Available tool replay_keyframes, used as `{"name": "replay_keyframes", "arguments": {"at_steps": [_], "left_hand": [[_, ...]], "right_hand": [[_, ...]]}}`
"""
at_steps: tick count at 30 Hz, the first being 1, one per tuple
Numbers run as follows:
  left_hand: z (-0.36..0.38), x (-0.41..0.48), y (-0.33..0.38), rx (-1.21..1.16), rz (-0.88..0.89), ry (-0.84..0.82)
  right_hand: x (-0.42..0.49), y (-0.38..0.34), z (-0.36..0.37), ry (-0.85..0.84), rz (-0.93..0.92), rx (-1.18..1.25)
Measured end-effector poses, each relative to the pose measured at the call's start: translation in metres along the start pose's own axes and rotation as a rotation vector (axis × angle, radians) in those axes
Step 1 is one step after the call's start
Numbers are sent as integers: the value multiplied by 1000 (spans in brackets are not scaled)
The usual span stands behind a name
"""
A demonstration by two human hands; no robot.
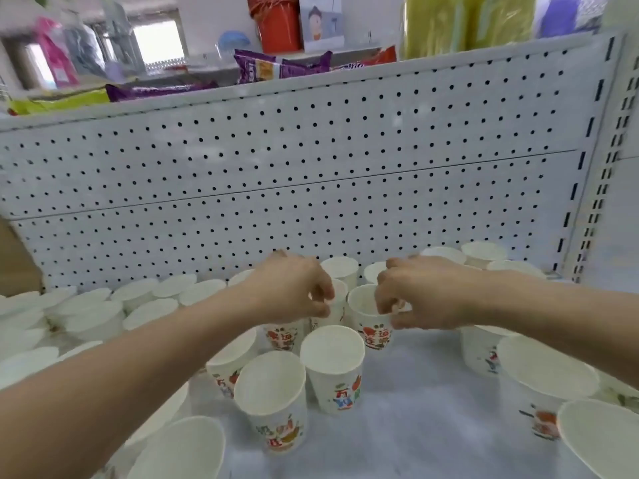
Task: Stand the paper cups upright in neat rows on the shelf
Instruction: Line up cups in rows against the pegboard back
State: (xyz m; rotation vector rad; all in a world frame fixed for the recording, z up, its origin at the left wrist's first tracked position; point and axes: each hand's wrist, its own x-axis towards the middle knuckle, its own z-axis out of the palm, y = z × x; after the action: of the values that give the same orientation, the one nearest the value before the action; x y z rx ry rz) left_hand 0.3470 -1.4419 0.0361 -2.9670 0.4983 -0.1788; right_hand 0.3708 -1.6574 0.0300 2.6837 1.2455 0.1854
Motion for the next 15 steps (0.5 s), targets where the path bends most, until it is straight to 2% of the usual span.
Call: {"name": "replay_keyframes", "arguments": {"at_steps": [2,7,11,13,15], "left_hand": [[3,3,-4,24,55,10],[1,-6,-5,-164,213,-5],[-4,-13,0,-247,305,-104],[-13,-6,-6,-378,272,-106],[-21,10,-17,-479,217,-6]], "right_hand": [[-4,-1,1,-10,-6,6],[-40,-8,-6,-76,-128,67],[-52,-14,-21,-156,-146,150],[-46,-7,-33,-94,-87,270],[-32,11,-41,61,-2,355]]}}
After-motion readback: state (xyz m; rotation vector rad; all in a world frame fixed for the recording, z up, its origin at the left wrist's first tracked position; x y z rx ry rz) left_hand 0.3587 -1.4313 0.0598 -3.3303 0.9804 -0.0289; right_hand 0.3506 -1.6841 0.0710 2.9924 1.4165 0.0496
